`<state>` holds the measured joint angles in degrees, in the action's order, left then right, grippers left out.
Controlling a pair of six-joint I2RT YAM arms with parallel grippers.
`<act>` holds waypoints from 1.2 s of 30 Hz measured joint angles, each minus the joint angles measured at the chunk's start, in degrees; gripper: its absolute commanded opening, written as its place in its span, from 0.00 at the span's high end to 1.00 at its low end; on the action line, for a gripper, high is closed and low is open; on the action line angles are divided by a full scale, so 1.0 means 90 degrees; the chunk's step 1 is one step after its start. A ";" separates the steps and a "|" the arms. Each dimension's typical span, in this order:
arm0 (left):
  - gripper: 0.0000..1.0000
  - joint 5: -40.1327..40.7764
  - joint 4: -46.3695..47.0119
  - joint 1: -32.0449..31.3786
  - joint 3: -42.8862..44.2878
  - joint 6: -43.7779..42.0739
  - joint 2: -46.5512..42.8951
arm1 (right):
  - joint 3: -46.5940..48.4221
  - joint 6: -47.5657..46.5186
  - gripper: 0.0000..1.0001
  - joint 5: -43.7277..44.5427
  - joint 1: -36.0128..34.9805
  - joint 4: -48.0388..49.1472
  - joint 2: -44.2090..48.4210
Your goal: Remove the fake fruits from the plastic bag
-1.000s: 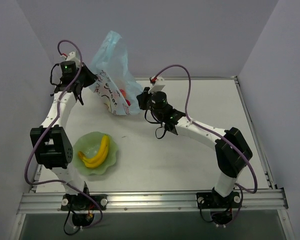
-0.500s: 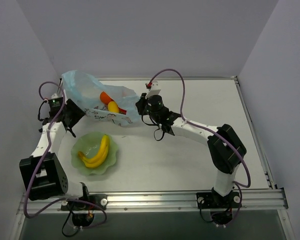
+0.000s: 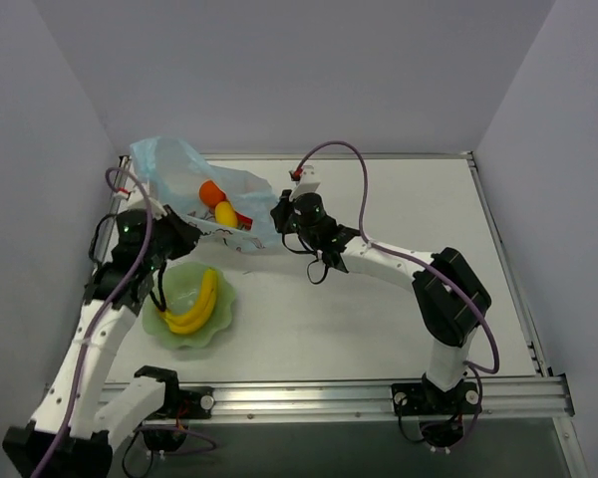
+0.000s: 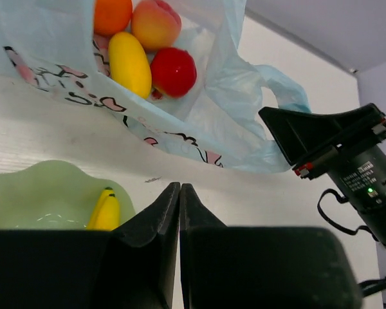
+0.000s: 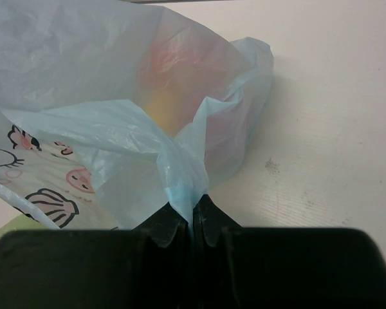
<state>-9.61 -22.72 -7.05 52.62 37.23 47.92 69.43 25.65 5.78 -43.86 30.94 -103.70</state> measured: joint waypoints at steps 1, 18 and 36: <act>0.98 0.0053 0.0019 -0.0155 0.0136 -0.0005 0.0357 | -0.0039 0.0000 1.00 0.0002 -0.0010 0.0000 0.0007; 0.98 0.1066 0.1134 0.0194 0.0646 -0.0019 0.3742 | -0.0714 0.0000 1.00 0.0155 -0.0049 0.0134 0.0148; 0.47 0.1005 0.1807 0.0136 0.0036 0.0401 0.4146 | -0.1552 0.0279 1.00 0.0131 -0.0034 0.0848 0.0148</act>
<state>-0.56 -6.46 -5.82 52.95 40.84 85.23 55.46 28.16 6.96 -44.16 38.57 -102.37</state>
